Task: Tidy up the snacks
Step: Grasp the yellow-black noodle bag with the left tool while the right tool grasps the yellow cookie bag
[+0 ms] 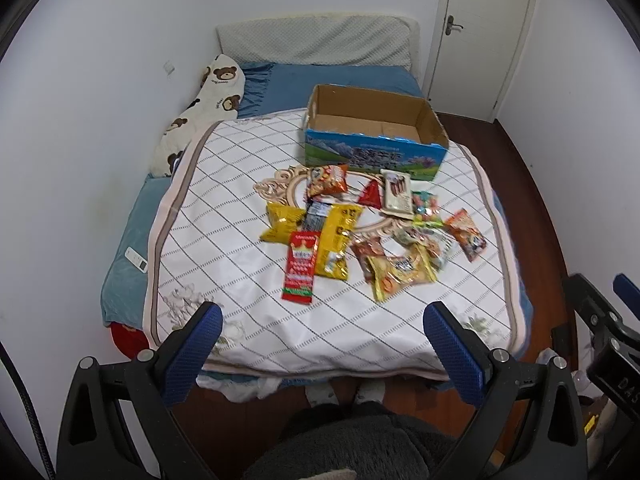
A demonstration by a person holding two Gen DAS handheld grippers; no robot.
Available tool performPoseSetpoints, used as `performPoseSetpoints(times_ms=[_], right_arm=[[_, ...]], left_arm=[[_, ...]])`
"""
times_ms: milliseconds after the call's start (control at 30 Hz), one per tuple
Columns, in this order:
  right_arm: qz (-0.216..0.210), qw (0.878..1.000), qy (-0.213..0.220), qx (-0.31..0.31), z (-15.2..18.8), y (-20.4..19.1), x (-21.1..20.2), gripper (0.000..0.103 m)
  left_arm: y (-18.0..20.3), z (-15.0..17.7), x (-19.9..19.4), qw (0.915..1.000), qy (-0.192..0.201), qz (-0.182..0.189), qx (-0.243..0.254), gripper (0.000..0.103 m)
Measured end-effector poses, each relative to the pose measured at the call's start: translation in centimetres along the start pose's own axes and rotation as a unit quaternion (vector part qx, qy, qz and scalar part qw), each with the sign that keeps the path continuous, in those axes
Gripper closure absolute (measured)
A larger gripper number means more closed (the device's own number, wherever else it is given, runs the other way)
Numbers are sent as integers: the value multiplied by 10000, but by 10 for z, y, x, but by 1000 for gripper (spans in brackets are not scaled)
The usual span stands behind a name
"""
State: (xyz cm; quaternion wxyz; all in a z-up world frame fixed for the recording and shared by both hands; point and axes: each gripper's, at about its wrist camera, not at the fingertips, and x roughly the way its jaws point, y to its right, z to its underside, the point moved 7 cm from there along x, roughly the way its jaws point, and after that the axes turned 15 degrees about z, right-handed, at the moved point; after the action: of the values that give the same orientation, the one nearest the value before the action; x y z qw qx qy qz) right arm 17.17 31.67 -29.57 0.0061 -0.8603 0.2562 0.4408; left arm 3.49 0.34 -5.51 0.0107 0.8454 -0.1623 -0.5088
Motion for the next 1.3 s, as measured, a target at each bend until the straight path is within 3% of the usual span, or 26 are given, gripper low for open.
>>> performPoseSetpoints(times_ms=[200,433,633,733,967,1000,1100,1167,1200,1300], right_arm=[[-138,9991,-357,180,5,-24,42,0],[-128,9938,-1051,338,18,-63,123,0],[-172,9830,-1786,397,38,-89,212,0],[-248,9660,-2492,643,58,-98,267,0],[-791,8983,-3888,1887,96,-111,366,1],[-797,8866,-4089,2010,102,-115,380,3],[-738,8739,-4368,2000,114,-126,403,21],[-674,8813,-4355,1708,116,-133,407,26],[-622,8952,-4217,1302,113,-140,406,29],[-499,9216,-3836,315,106,-152,400,41]], left_arm=[[-55,-20,58,9991,-246,-338,-38,0],[-122,-22,169,9921,-1183,-346,-231,0],[-134,-15,252,9826,-1824,-350,-17,0],[-137,-8,290,9747,-2220,-232,-85,0],[-142,7,341,9604,-2742,-200,-460,0],[-141,8,344,9585,-2794,-166,-550,0],[-142,10,351,9566,-2850,-196,-581,0],[-144,10,358,9562,-2855,-152,-632,1],[-143,12,362,9567,-2833,-107,-659,4],[-150,15,369,9571,-2818,-104,-669,12]])
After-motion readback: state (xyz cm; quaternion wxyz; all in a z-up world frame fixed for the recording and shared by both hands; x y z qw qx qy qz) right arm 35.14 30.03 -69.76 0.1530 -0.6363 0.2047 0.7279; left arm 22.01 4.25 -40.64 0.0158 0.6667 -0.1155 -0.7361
